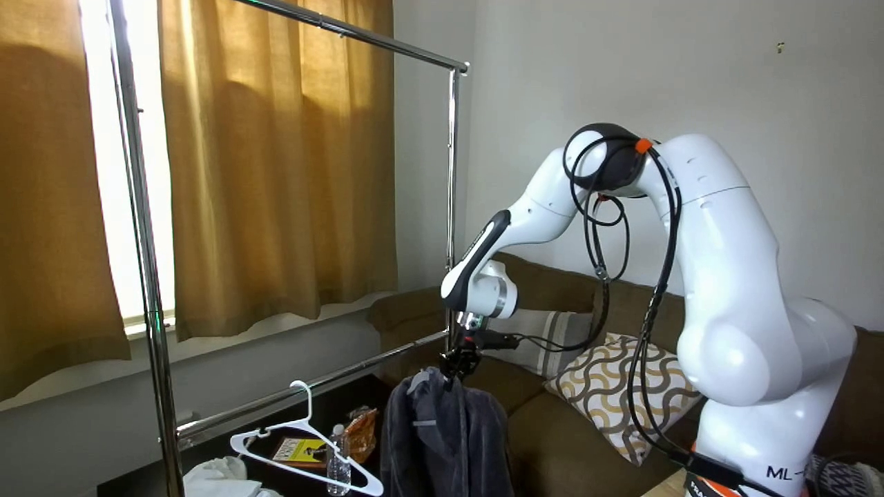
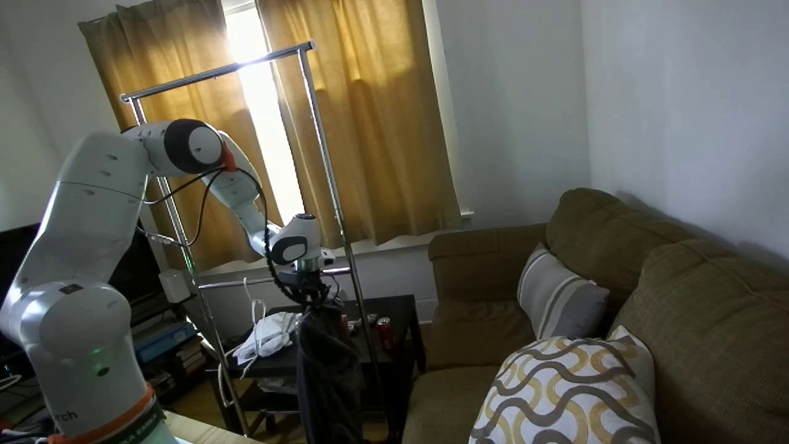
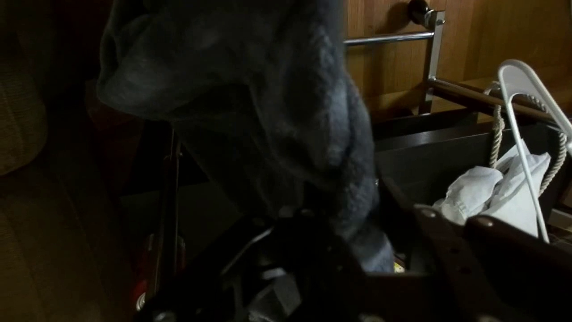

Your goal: Pick up the gray robe with the hanger from the top rail and put it on the bottom rail

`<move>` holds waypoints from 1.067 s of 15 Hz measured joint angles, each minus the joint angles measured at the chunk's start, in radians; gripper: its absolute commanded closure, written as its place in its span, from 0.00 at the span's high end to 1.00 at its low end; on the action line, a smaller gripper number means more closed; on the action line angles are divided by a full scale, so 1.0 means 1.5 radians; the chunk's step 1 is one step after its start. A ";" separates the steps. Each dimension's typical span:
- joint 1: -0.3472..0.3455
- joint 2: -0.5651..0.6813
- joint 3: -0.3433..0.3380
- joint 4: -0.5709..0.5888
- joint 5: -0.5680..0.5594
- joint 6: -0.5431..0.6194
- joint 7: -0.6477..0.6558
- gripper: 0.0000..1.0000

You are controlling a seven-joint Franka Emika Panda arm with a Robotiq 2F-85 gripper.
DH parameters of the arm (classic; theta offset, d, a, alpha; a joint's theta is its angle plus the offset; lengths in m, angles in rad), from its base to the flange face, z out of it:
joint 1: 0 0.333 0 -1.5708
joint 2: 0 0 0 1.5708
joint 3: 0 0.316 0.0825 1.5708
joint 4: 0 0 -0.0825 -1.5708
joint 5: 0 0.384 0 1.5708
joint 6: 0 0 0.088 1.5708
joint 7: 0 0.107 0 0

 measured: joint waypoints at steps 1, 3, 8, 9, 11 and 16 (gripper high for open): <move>-0.001 -0.001 0.001 0.002 -0.001 0.000 0.007 0.77; -0.001 -0.007 0.001 0.003 -0.004 0.000 0.023 0.92; 0.001 -0.084 -0.008 -0.048 -0.057 -0.018 0.076 1.00; 0.002 -0.111 -0.013 -0.067 -0.071 -0.031 0.085 1.00; 0.005 -0.174 -0.031 -0.108 -0.116 -0.067 0.102 1.00; 0.013 -0.354 -0.080 -0.191 -0.245 -0.172 0.139 1.00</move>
